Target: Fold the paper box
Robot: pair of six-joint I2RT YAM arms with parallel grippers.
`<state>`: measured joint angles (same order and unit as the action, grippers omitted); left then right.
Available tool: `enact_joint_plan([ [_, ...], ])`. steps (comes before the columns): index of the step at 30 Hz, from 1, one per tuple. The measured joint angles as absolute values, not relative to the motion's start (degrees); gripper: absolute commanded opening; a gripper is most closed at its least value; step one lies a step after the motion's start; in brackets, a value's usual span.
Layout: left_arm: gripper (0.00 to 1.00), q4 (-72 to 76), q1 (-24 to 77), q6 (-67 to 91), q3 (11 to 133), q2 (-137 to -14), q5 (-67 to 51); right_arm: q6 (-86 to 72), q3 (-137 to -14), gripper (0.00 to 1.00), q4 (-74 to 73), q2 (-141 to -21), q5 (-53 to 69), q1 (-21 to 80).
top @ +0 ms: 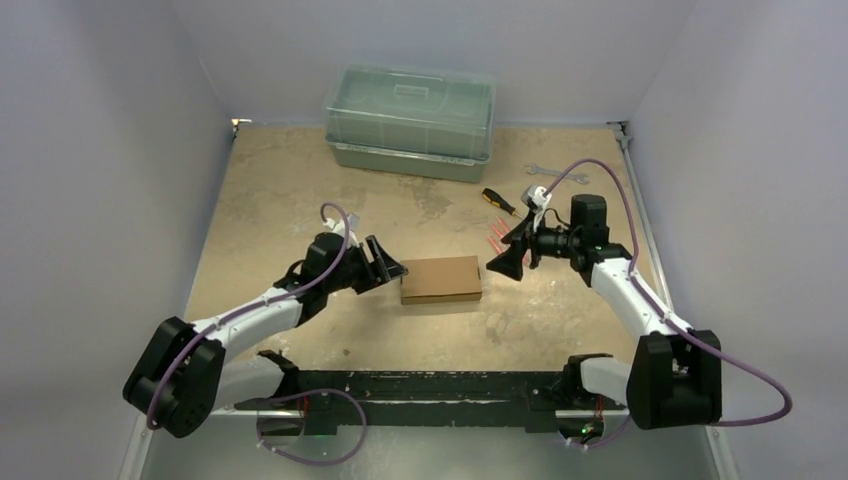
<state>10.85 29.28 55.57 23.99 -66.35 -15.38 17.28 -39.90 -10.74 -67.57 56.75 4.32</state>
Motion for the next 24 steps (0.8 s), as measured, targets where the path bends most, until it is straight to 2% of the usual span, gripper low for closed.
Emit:
enact_joint_plan([
  [10,0.65,11.07,29.28,51.16,29.1,-74.41,-16.1,-1.39,-38.72,0.99,-1.41,-80.01,59.66,4.21],
  [15,0.6,11.0,29.28,49.71,31.31,-76.38,-16.01,-1.93,-41.21,0.98,-2.76,-86.11,58.81,6.39],
  [22,0.53,11.16,29.47,49.69,31.64,-77.3,-15.66,-0.58,-45.56,0.9,-4.36,-90.59,54.63,12.86],
  [24,0.48,11.33,29.67,49.69,31.64,-77.65,-15.59,0.45,-46.5,0.88,-5.5,-91.98,53.52,13.08],
])
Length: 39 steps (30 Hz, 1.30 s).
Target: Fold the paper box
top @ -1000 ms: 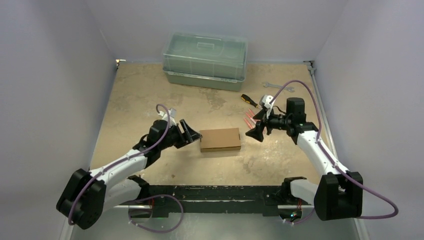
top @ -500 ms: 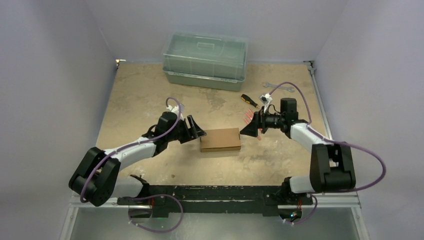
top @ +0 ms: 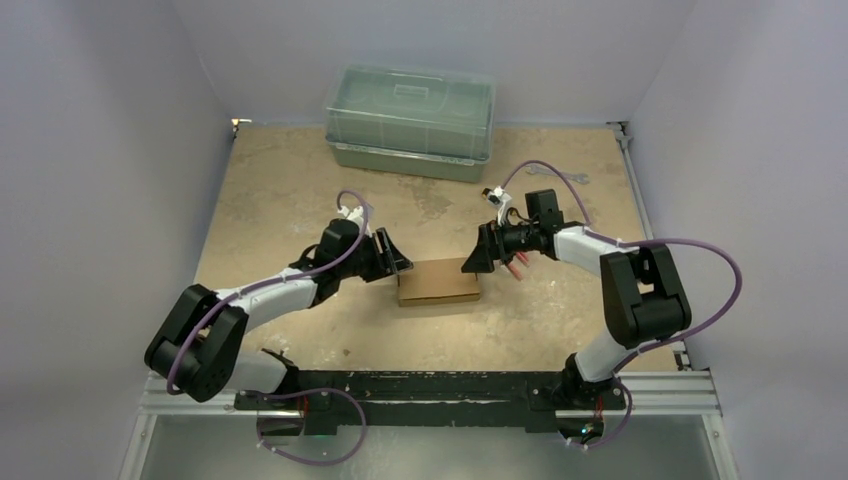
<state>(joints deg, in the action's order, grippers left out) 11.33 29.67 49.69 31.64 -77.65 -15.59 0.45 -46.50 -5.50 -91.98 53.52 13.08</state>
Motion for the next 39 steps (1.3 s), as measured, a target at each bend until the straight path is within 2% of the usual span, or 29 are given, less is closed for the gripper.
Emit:
enact_joint_plan([
  [4,0.39,11.86,30.0,49.82,31.62,-78.11,-15.62,2.02,-47.16,0.8,-7.05,-93.6,51.22,13.04],
  [8,0.31,12.64,30.48,49.91,31.62,-78.26,-15.62,3.11,-47.18,0.63,-7.7,-93.6,50.54,13.21],
  [13,0.28,12.34,30.79,49.82,31.64,-78.26,-14.74,4.84,-47.4,0.46,-9.13,-93.54,50.04,13.04],
  [16,0.28,11.84,30.79,49.6,31.75,-78.26,-14.26,6.42,-47.59,0.39,-10.11,-92.53,49.87,12.99],
  [21,0.28,8.93,30.79,47.94,34.63,-78.32,-13.41,8.62,-47.68,0.37,-10.76,-87.88,50.04,12.69],
  [27,0.28,6.61,30.61,45.89,39.09,-78.65,-11.73,11.27,-47.68,0.37,-10.74,-82.0,50.22,12.32],
  [35,0.28,9.63,31.88,46.06,42.0,-79.0,-15.79,13.21,-47.68,0.39,-10.39,-80.4,54.98,13.87],
  [36,0.28,9.61,31.9,46.04,42.13,-79.0,-15.92,13.43,-47.68,0.45,-10.52,-80.36,55.05,13.87],
  [37,0.29,9.47,31.9,46.02,42.3,-79.0,-16.03,13.69,-47.7,0.55,-10.76,-80.29,55.05,13.87],
  [39,0.31,8.91,31.9,45.93,42.81,-79.0,-16.05,14.39,-48.07,0.8,-11.7,-80.25,54.89,13.85],
])
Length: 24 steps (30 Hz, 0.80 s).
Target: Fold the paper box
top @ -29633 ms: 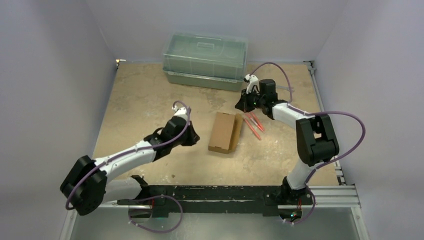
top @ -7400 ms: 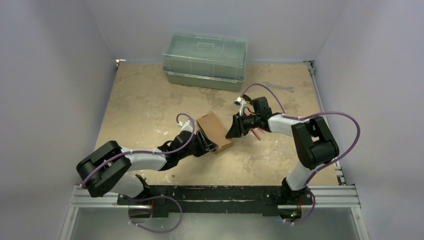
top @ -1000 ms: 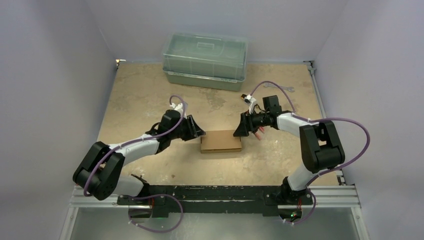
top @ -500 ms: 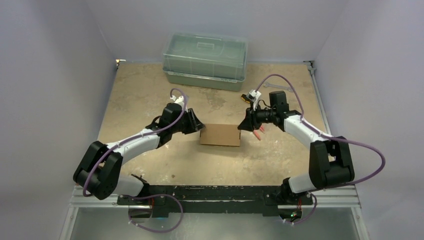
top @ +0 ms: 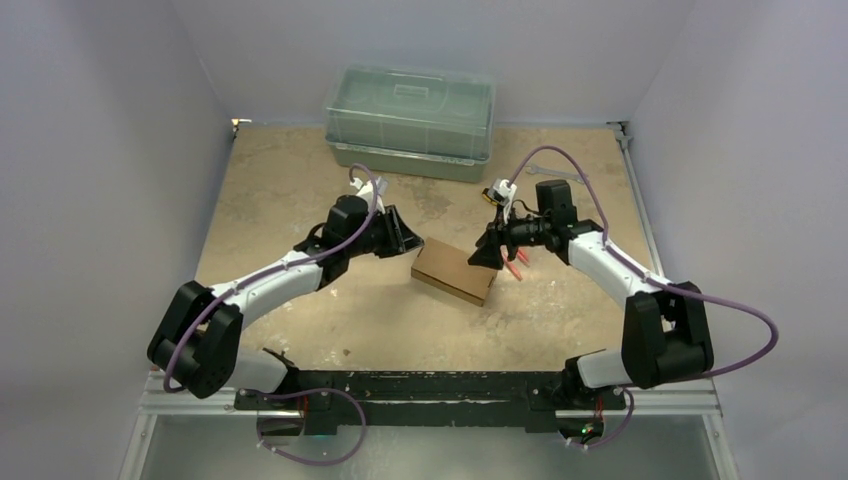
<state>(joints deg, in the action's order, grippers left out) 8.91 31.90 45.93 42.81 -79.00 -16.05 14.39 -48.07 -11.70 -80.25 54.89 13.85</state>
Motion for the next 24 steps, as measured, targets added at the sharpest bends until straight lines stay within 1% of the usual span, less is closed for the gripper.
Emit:
enact_joint_plan([
  [1,0.32,8.56,31.9,45.91,43.0,-78.96,-16.05,15.0,-48.47,0.9,-12.27,-80.25,54.52,13.82],
  [2,0.34,8.32,31.9,45.91,43.0,-78.83,-16.05,15.59,-48.71,0.97,-12.64,-80.25,54.0,13.82],
  [3,0.36,7.77,31.9,46.02,42.87,-78.46,-16.03,16.67,-49.01,0.99,-12.95,-80.25,53.21,13.82],
  [6,0.43,8.51,32.25,48.07,39.48,-74.96,-16.01,20.58,-50.35,0.99,-15.46,-81.03,50.89,13.82],
  [8,0.47,9.93,33.76,51.09,34.09,-70.13,-15.35,23.22,-52.82,0.99,-18.55,-83.37,49.74,13.82],
  [12,0.55,13.85,42.24,58.06,25.54,-65.23,-12.69,24.47,-55.83,0.99,-20.91,-88.64,48.88,14.04],
  [15,0.56,19.53,47.4,62.98,21.91,-66.59,-10.74,23.81,-56.75,0.99,-21.58,-91.88,48.86,14.26],
  [19,0.58,26.5,49.41,68.49,20.8,-71.99,-6.66,21.82,-56.75,0.97,-21.63,-93.78,48.38,14.33],
  [22,0.59,27.68,49.67,71.61,22.72,-77.17,-4.12,20.53,-56.73,0.92,-21.1,-93.69,48.27,14.35],
  [24,0.58,27.59,49.65,73.14,25.06,-80.66,-3.09,19.9,-56.55,0.89,-20.78,-93.69,48.03,14.35],
])
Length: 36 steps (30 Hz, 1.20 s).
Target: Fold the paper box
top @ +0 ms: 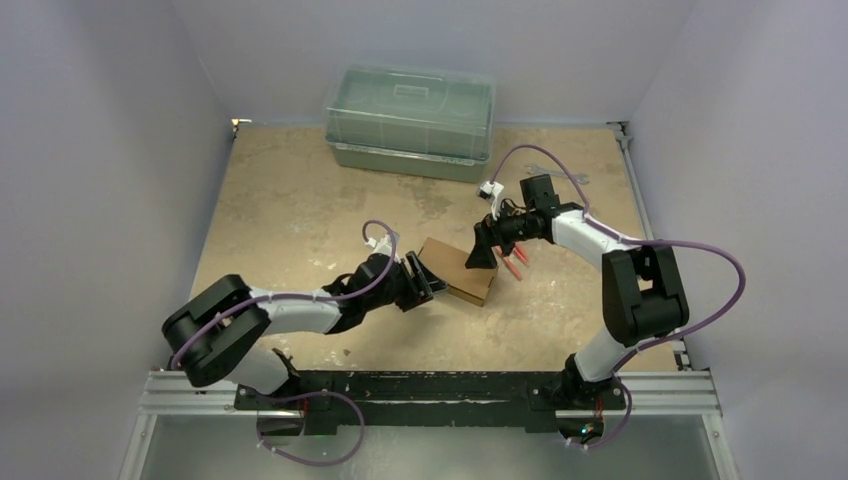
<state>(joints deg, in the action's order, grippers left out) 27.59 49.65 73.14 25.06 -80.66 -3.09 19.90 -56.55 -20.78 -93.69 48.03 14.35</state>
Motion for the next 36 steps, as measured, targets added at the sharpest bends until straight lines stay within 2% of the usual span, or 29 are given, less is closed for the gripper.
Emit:
enact_joint_plan([
  [5,0.5,26.55,49.67,76.55,30.98,-86.83,-1.72,19.05,-55.79,0.85,-20.32,-93.69,47.79,14.35],
  [11,0.4,25.8,49.69,78.67,31.83,-90.13,-0.23,18.94,-55.68,0.71,-20.18,-93.69,47.57,14.35],
  [14,0.4,25.96,49.69,79.2,31.83,-91.42,0.36,19.07,-55.61,0.64,-20.21,-93.69,47.64,14.35],
  [21,0.4,27.0,49.69,79.99,32.03,-91.98,0.86,20.03,-55.16,0.54,-20.71,-93.62,48.99,14.35],
  [36,0.38,29.91,49.5,80.75,30.79,-91.53,2.22,23.44,-54.83,0.48,-23.33,-89.19,52.49,14.9],
])
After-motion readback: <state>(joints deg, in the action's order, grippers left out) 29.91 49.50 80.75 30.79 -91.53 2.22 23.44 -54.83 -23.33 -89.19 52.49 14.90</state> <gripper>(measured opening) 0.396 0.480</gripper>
